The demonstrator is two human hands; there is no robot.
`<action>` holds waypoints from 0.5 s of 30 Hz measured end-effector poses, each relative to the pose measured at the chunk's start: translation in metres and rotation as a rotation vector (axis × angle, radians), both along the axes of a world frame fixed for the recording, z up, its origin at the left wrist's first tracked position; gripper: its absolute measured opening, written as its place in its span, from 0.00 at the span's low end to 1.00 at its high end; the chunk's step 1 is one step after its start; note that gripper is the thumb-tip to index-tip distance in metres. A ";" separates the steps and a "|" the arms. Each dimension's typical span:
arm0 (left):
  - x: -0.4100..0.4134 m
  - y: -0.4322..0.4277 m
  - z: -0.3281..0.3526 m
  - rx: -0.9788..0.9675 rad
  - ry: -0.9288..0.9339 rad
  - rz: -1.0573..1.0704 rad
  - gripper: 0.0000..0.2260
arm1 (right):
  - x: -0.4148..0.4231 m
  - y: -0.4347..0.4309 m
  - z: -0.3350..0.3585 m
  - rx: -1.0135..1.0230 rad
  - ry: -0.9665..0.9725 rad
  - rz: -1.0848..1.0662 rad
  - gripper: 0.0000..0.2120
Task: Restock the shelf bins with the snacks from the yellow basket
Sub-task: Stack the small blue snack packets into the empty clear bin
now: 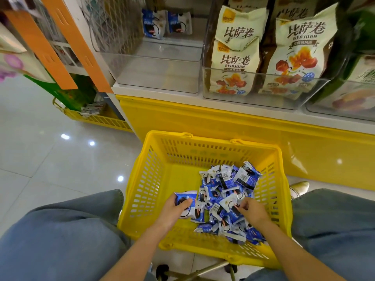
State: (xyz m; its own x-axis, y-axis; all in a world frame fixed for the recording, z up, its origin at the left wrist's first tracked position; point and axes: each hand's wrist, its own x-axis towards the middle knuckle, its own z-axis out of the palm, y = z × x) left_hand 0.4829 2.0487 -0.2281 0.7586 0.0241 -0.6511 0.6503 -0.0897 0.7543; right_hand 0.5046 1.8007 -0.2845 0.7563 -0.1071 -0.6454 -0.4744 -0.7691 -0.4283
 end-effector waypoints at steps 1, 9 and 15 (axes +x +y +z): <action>0.000 0.000 0.001 -0.003 0.000 0.011 0.06 | 0.001 0.002 0.004 0.032 -0.035 -0.010 0.10; 0.013 0.002 0.020 -0.219 0.026 0.156 0.14 | 0.024 0.057 0.078 0.616 -0.030 -0.325 0.13; 0.030 0.003 0.063 -0.207 -0.223 0.064 0.16 | 0.031 0.081 0.135 0.754 0.064 -0.156 0.29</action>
State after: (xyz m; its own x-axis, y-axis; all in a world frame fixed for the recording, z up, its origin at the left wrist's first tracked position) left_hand 0.5132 2.0514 -0.1650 0.8845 -0.0395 -0.4648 0.4660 0.1164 0.8771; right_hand 0.5353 1.8817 -0.1497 0.7271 0.2767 -0.6282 -0.5950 -0.2023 -0.7778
